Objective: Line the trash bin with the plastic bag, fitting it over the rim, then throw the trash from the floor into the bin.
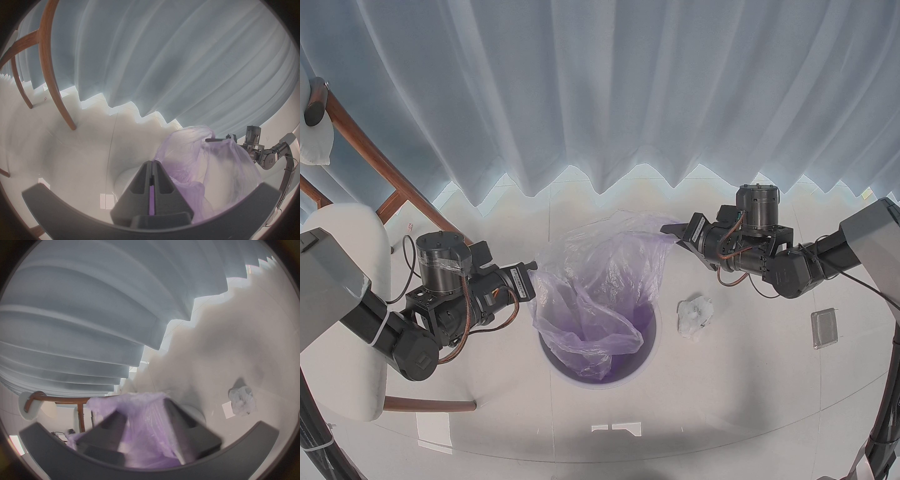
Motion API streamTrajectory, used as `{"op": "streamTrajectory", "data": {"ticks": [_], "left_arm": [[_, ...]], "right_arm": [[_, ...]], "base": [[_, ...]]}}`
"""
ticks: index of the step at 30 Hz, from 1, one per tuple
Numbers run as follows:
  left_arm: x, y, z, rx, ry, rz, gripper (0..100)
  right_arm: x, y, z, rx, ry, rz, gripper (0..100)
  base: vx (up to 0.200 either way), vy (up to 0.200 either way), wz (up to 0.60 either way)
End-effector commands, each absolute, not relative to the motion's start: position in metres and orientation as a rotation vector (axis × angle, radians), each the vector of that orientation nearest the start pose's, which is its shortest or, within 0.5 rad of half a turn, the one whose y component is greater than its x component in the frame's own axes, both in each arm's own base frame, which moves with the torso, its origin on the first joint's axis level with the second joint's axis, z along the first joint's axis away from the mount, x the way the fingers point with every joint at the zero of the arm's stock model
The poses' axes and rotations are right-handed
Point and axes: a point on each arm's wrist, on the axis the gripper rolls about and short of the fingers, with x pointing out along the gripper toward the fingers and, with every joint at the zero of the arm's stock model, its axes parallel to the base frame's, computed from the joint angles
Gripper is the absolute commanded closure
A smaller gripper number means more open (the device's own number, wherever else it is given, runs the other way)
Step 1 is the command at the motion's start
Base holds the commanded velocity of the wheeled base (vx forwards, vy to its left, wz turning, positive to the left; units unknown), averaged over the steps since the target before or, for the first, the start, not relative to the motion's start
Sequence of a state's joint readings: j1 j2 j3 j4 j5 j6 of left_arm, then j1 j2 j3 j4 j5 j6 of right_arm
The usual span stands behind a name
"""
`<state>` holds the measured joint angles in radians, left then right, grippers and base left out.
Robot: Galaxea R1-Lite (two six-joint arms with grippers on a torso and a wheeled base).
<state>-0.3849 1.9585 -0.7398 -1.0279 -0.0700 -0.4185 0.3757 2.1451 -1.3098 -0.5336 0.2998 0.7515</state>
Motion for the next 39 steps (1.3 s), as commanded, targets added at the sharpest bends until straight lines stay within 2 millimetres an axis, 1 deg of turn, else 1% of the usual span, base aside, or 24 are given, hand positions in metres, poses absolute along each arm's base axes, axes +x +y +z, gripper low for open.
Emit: {"op": "streamTrajectory", "data": {"ticks": [1, 3, 4, 5, 7, 10, 12, 16, 21, 22, 24, 25, 27, 28, 29, 30, 33, 34, 35, 37, 38, 39], "left_arm": [[0.318, -0.133, 0.119, -0.377, 0.288, -0.409, 100], [0.318, -0.133, 0.119, -0.375, 0.286, -0.411, 100], [0.318, -0.133, 0.119, -0.375, 0.286, -0.411, 100], [0.317, -0.134, 0.119, -0.375, 0.286, -0.413, 100], [0.315, -0.137, 0.121, -0.376, 0.283, -0.425, 100], [0.307, -0.143, 0.118, -0.368, 0.296, -0.448, 100], [0.301, -0.149, 0.119, -0.364, 0.302, -0.471, 100], [0.293, -0.154, 0.124, -0.363, 0.297, -0.494, 100], [0.287, -0.156, 0.130, -0.365, 0.284, -0.514, 100], [0.285, -0.157, 0.130, -0.364, 0.285, -0.517, 100], [0.285, -0.158, 0.130, -0.364, 0.286, -0.520, 100], [0.284, -0.160, 0.130, -0.363, 0.288, -0.524, 100], [0.284, -0.160, 0.129, -0.362, 0.289, -0.524, 100], [0.284, -0.160, 0.130, -0.361, 0.287, -0.525, 100], [0.284, -0.160, 0.130, -0.361, 0.287, -0.525, 100], [0.284, -0.160, 0.130, -0.361, 0.287, -0.525, 100], [0.283, -0.159, 0.131, -0.362, 0.284, -0.525, 100], [0.283, -0.159, 0.131, -0.362, 0.284, -0.525, 100], [0.284, -0.159, 0.131, -0.362, 0.283, -0.526, 100], [0.284, -0.159, 0.131, -0.362, 0.282, -0.523, 100], [0.285, -0.158, 0.131, -0.363, 0.278, -0.512, 100], [0.285, -0.158, 0.131, -0.363, 0.278, -0.512, 100]], "right_arm": [[0.357, 0.165, 0.177, 0.776, 0.544, 0.607, 0], [0.333, 0.165, 0.183, 0.752, 0.560, 0.649, 0], [0.333, 0.165, 0.183, 0.752, 0.560, 0.649, 0], [0.319, 0.161, 0.184, 0.717, 0.565, 0.663, 0], [0.306, 0.161, 0.184, 0.683, 0.569, 0.679, 0], [0.297, 0.166, 0.183, 0.660, 0.578, 0.705, 0], [0.293, 0.174, 0.185, 0.641, 0.577, 0.733, 0], [0.287, 0.193, 0.185, 0.573, 0.573, 0.797, 0], [0.286, 0.220, 0.181, 0.516, 0.580, 0.803, 0], [0.288, 0.227, 0.178, 0.507, 0.588, 0.788, 0], [0.291, 0.232, 0.175, 0.497, 0.595, 0.779, 0], [0.297, 0.239, 0.170, 0.475, 0.598, 0.767, 0], [0.301, 0.243, 0.163, 0.445, 0.605, 0.757, 0], [0.302, 0.248, 0.156, 0.412, 0.616, 0.757, 0], [0.302, 0.248, 0.156, 0.412, 0.616, 0.757, 0], [0.304, 0.251, 0.148, 0.382, 0.624, 0.745, 0], [0.303, 0.257, 0.136, 0.343, 0.641, 0.737, 0], [0.303, 0.258, 0.135, 0.340, 0.643, 0.736, 0], [0.303, 0.260, 0.128, 0.317, 0.646, 0.720, 0], [0.305, 0.261, 0.126, 0.309, 0.636, 0.694, 0], [0.308, 0.261, 0.129, 0.314, 0.614, 0.677, 100], [0.308, 0.261, 0.129, 0.314, 0.614, 0.677, 100]], "base": [[0.000, 0.000, 0.00], [0.000, 0.000, 0.00], [0.000, 0.000, 0.00], [0.000, 0.000, 0.00], [0.000, 0.000, 0.00], [0.000, 0.000, 0.00], [0.000, 0.000, 0.00], [0.000, 0.000, 0.00], [0.000, 0.000, 0.00], [0.000, 0.000, 0.00], [0.000, 0.000, 0.00], [0.000, 0.000, 0.00], [0.000, 0.000, 0.00], [0.000, 0.000, 0.00], [0.000, 0.000, 0.00], [0.000, 0.000, 0.00], [0.000, 0.000, 0.00], [0.000, 0.000, 0.00], [0.000, 0.000, 0.00], [0.000, 0.000, 0.00], [0.000, 0.000, 0.00], [0.000, 0.000, 0.00]]}}
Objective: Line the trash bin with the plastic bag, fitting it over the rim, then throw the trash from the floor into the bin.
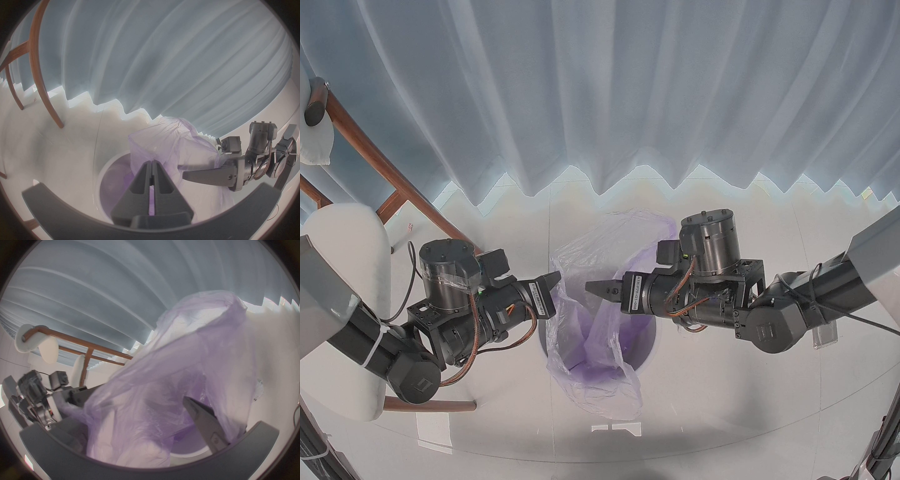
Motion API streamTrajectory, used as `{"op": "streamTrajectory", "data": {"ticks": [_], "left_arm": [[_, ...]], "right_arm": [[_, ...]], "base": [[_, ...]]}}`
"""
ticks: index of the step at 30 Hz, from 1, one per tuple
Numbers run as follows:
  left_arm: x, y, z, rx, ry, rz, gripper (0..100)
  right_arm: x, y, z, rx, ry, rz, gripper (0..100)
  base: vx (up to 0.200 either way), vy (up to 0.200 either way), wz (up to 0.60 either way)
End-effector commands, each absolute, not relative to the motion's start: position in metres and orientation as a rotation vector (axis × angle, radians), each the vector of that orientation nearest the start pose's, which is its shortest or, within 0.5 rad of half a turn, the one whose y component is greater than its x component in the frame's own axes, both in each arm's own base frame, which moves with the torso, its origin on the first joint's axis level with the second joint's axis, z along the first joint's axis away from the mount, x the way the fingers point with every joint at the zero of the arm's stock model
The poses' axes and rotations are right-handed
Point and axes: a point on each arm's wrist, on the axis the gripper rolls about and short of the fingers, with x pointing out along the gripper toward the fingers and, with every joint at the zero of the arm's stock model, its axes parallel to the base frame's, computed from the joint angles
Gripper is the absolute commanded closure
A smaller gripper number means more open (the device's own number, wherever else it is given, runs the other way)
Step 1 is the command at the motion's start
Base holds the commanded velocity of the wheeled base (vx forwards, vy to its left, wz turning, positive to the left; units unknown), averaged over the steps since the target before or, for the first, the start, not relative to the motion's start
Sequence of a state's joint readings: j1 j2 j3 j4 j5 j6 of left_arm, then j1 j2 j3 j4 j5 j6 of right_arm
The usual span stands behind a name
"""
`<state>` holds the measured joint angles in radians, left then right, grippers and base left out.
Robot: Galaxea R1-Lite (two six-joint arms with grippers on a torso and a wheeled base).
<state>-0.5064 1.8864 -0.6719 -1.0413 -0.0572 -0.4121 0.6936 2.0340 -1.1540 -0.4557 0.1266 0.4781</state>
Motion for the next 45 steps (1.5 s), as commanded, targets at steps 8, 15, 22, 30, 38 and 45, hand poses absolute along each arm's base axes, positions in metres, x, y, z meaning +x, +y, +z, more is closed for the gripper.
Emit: {"op": "streamTrajectory", "data": {"ticks": [8, 15, 22, 30, 38, 45], "left_arm": [[0.291, -0.150, 0.133, -0.344, 0.259, -0.455, 100], [0.304, -0.139, 0.138, -0.323, 0.209, -0.346, 100], [0.308, -0.131, 0.135, -0.309, 0.262, -0.305, 100], [0.312, -0.120, 0.145, -0.283, 0.236, -0.234, 100], [0.296, -0.112, 0.142, -0.193, 0.308, -0.229, 100], [0.290, -0.112, 0.134, -0.158, 0.355, -0.233, 100]], "right_arm": [[0.311, 0.207, 0.177, 0.428, 0.521, 0.591, 100], [0.344, 0.152, 0.174, 0.494, 0.500, 0.479, 100], [0.379, 0.151, 0.173, 0.595, 0.467, 0.473, 100], [0.407, 0.162, 0.164, 0.616, 0.439, 0.481, 100], [0.380, 0.156, 0.164, 0.614, 0.490, 0.483, 100], [0.341, 0.160, 0.148, 0.599, 0.571, 0.543, 100]], "base": [[0.000, 0.000, 0.00], [0.000, 0.000, 0.00], [0.000, 0.000, 0.00], [0.000, 0.000, 0.00], [0.000, 0.000, 0.00], [0.000, 0.000, 0.00]]}}
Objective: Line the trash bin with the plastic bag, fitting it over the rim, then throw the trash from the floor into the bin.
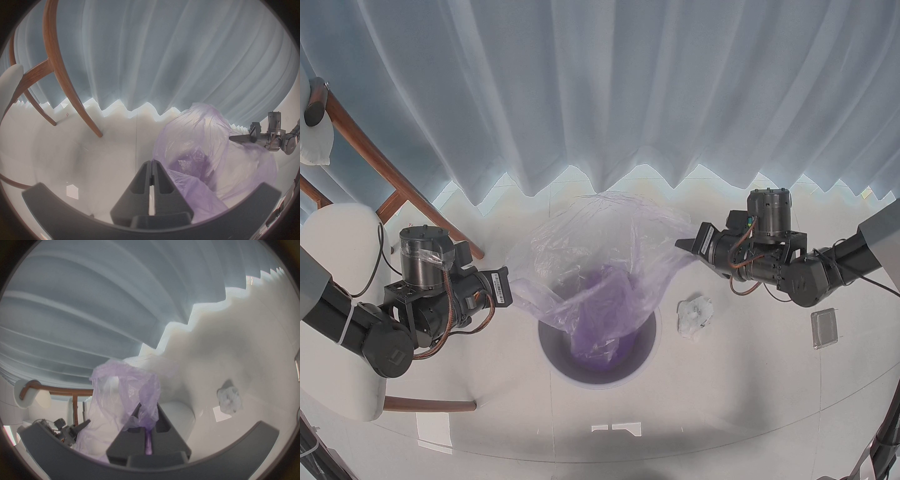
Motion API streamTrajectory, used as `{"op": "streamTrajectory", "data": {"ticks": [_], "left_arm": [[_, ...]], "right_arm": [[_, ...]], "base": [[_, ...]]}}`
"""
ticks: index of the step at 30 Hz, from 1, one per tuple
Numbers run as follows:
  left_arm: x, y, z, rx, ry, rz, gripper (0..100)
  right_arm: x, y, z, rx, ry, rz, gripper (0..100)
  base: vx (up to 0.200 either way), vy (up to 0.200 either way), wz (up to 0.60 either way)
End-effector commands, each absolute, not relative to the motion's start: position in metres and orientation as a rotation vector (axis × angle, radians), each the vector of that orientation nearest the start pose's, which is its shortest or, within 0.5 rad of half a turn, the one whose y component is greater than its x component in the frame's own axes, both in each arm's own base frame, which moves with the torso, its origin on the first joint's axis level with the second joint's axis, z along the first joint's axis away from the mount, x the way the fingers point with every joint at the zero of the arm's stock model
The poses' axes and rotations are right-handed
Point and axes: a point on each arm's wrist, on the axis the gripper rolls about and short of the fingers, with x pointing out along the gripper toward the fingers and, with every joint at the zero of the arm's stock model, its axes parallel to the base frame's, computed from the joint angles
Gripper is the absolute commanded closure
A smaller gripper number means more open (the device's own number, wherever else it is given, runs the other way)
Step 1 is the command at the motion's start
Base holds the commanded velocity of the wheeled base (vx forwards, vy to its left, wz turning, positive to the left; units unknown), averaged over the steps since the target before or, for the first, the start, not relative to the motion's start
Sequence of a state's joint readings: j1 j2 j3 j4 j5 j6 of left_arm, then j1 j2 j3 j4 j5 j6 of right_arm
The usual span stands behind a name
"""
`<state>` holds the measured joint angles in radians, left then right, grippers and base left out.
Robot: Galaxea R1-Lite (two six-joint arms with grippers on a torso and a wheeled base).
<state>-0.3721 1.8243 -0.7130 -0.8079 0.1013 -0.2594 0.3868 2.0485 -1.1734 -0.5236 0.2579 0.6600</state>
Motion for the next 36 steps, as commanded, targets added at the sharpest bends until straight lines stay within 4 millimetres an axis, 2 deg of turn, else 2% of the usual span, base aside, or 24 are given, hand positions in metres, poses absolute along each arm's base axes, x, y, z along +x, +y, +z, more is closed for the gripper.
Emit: {"op": "streamTrajectory", "data": {"ticks": [1, 4, 8, 14, 16, 19, 21, 25, 29, 36], "left_arm": [[0.288, -0.112, 0.132, -0.144, 0.367, -0.234, 100], [0.286, -0.112, 0.128, -0.124, 0.384, -0.231, 100], [0.291, -0.110, 0.131, -0.128, 0.361, -0.205, 100], [0.300, -0.104, 0.137, -0.135, 0.334, -0.149, 100], [0.303, -0.105, 0.135, -0.138, 0.334, -0.150, 100], [0.309, -0.107, 0.128, -0.145, 0.348, -0.154, 100], [0.314, -0.111, 0.119, -0.166, 0.375, -0.155, 100], [0.323, -0.112, 0.108, -0.180, 0.398, -0.143, 100], [0.331, -0.108, 0.094, -0.177, 0.428, -0.123, 100], [0.338, -0.110, 0.079, -0.179, 0.407, -0.123, 100]], "right_arm": [[0.339, 0.162, 0.143, 0.597, 0.578, 0.548, 100], [0.332, 0.168, 0.130, 0.593, 0.578, 0.571, 100], [0.335, 0.170, 0.125, 0.597, 0.555, 0.580, 100], [0.347, 0.170, 0.135, 0.630, 0.519, 0.577, 100], [0.362, 0.164, 0.138, 0.666, 0.491, 0.549, 100], [0.377, 0.156, 0.138, 0.676, 0.463, 0.525, 100], [0.393, 0.149, 0.128, 0.682, 0.462, 0.493, 100], [0.408, 0.143, 0.115, 0.684, 0.461, 0.456, 100], [0.413, 0.138, 0.102, 0.685, 0.478, 0.429, 100], [0.409, 0.136, 0.086, 0.678, 0.524, 0.408, 100]], "base": [[0.000, 0.000, 0.00], [0.000, 0.000, 0.00], [0.000, 0.000, 0.00], [0.000, 0.000, 0.00], [0.000, 0.000, 0.00], [0.000, 0.000, 0.00], [0.000, 0.000, 0.00], [0.000, 0.000, 0.00], [0.000, 0.000, 0.00], [0.000, 0.000, 0.00]]}}
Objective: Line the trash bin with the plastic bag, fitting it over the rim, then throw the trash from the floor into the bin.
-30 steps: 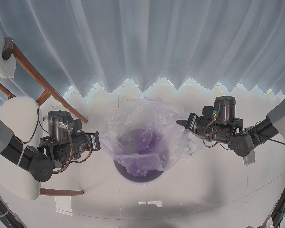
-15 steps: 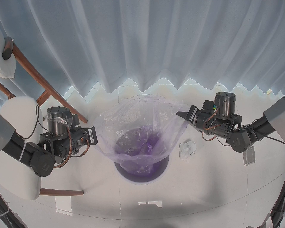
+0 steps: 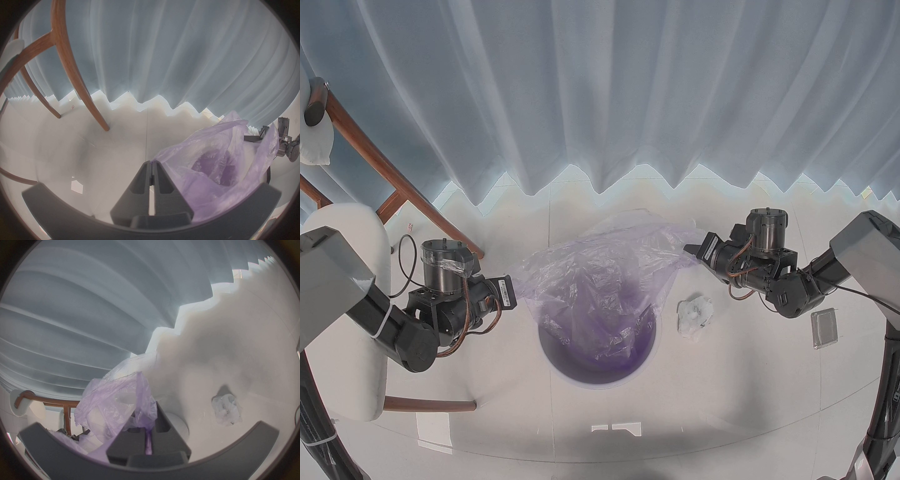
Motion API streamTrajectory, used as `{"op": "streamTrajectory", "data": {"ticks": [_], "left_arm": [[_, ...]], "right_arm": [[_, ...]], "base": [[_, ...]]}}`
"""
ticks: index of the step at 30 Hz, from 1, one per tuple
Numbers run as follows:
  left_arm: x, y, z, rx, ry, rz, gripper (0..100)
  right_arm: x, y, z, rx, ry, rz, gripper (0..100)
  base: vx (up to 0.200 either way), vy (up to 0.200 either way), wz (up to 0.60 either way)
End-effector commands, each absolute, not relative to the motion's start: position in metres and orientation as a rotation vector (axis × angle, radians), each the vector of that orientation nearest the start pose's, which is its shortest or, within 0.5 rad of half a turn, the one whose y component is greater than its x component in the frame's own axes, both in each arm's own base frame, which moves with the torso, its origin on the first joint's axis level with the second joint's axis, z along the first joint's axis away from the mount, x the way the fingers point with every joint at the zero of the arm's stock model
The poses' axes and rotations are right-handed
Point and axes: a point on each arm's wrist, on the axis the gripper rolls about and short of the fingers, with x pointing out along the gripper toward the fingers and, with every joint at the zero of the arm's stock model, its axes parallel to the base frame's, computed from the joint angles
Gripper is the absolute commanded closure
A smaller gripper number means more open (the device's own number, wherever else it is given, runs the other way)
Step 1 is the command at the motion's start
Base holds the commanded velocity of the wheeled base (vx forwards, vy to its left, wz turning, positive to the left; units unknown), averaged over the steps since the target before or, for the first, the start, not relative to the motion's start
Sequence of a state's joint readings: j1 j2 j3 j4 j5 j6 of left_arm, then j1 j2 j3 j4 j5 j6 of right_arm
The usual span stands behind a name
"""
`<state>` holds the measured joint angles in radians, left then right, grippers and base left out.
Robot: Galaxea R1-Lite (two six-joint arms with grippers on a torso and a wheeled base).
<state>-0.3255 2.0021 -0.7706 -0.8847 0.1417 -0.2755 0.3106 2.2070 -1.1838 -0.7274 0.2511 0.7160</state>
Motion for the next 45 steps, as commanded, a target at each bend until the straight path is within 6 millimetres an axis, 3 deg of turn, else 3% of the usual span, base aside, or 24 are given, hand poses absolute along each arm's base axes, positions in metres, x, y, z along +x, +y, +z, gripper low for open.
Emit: {"op": "streamTrajectory", "data": {"ticks": [1, 7, 20, 25, 33, 37, 45], "left_arm": [[0.340, -0.110, 0.075, -0.178, 0.411, -0.121, 100], [0.339, -0.109, 0.074, -0.177, 0.417, -0.120, 100], [0.339, -0.102, 0.066, -0.161, 0.462, -0.093, 100], [0.346, -0.102, 0.061, -0.167, 0.454, -0.089, 100], [0.357, -0.104, 0.070, -0.231, 0.387, -0.088, 100], [0.361, -0.104, 0.060, -0.226, 0.413, -0.078, 100], [0.362, -0.102, 0.055, -0.222, 0.433, -0.069, 100]], "right_arm": [[0.407, 0.136, 0.082, 0.677, 0.539, 0.406, 100], [0.404, 0.135, 0.079, 0.677, 0.555, 0.402, 100], [0.378, 0.134, 0.057, 0.660, 0.639, 0.388, 100], [0.386, 0.133, 0.053, 0.666, 0.620, 0.386, 100], [0.405, 0.137, 0.077, 0.683, 0.507, 0.422, 100], [0.419, 0.141, 0.062, 0.672, 0.513, 0.386, 100], [0.421, 0.141, 0.040, 0.667, 0.554, 0.358, 100]], "base": [[0.000, 0.000, 0.00], [0.000, 0.000, 0.00], [0.000, 0.000, 0.00], [0.000, 0.000, 0.00], [0.000, 0.000, 0.00], [0.000, 0.000, 0.00], [0.000, 0.000, 0.00]]}}
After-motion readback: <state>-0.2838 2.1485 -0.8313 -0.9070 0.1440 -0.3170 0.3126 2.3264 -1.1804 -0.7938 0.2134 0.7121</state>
